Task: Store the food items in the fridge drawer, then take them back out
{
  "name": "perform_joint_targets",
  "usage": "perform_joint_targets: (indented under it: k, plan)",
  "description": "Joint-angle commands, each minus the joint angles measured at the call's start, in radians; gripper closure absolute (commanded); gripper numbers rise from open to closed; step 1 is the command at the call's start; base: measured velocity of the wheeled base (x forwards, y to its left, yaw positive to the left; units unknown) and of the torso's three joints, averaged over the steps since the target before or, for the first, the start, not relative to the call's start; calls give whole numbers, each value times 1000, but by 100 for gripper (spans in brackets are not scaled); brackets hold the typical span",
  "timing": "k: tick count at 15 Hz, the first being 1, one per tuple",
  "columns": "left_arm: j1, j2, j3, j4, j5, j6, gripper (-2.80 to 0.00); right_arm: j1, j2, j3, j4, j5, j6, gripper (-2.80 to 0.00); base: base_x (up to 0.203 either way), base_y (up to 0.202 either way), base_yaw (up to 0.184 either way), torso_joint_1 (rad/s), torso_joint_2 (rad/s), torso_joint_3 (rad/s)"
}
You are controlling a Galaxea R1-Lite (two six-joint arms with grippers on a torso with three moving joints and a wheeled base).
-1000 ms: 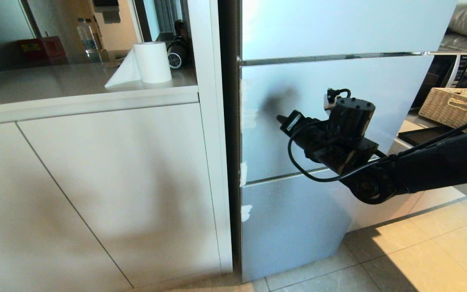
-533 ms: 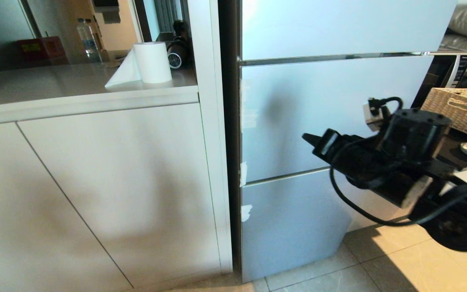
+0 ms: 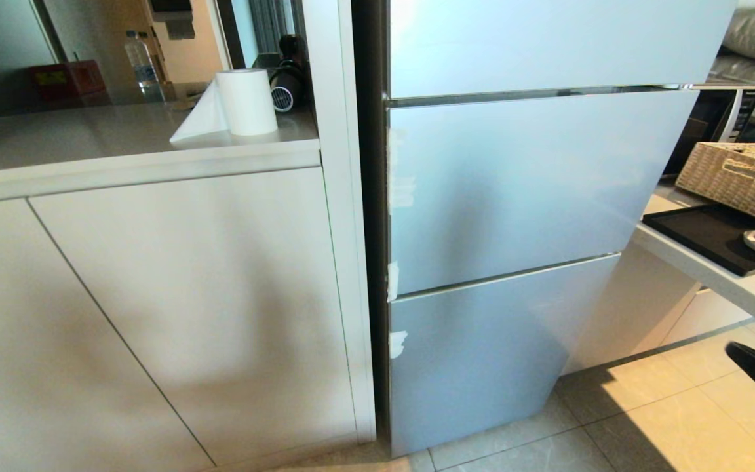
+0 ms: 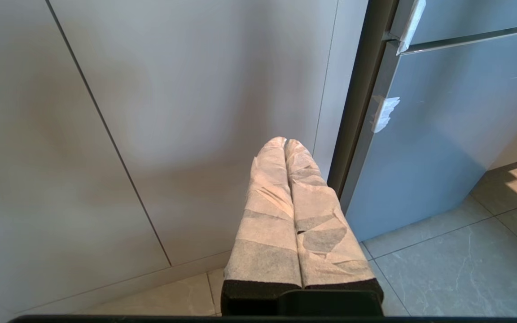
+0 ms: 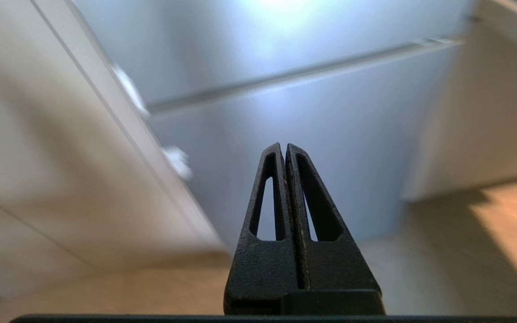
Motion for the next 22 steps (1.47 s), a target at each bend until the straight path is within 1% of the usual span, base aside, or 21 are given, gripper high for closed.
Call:
perform_joint_targets:
  k: [1,3,4,5,7,9,11,12,14,16,22]
  plan:
    - [-1,0,2,-1,0,0,0,-85,-293,42,185,25,-27,0,0,0,0,0,0,0]
    - [-1,-1,2,-1,0,0,0,-126,-480,70,376,59,-65,0,0,0,0,0,0,0]
    - [-1,0,2,-1,0,0,0,-141,-569,88,445,72,-95,0,0,0,0,0,0,0]
    - [0,0,2,0,0,0,0,-160,-657,105,500,83,-129,0,0,0,0,0,0,0]
    - [-1,0,2,-1,0,0,0,-185,-829,124,563,91,-178,0,0,0,0,0,0,0]
    - [0,0,2,-1,0,0,0,-202,-878,138,670,72,-262,0,0,0,0,0,0,0]
    - [0,0,2,-1,-1,0,0,-208,-871,142,690,63,-221,0,0,0,0,0,0,0]
    - [0,0,2,0,0,0,0,-209,-871,142,690,62,-214,0,0,0,0,0,0,0]
    - [0,0,2,0,-1,0,0,-208,-869,143,690,62,-223,0,0,0,0,0,0,0]
    - [0,0,2,0,0,0,0,-209,-871,144,691,66,-249,0,0,0,0,0,0,0]
    - [0,0,2,0,0,0,0,-208,-870,142,689,67,-243,0,0,0,0,0,0,0]
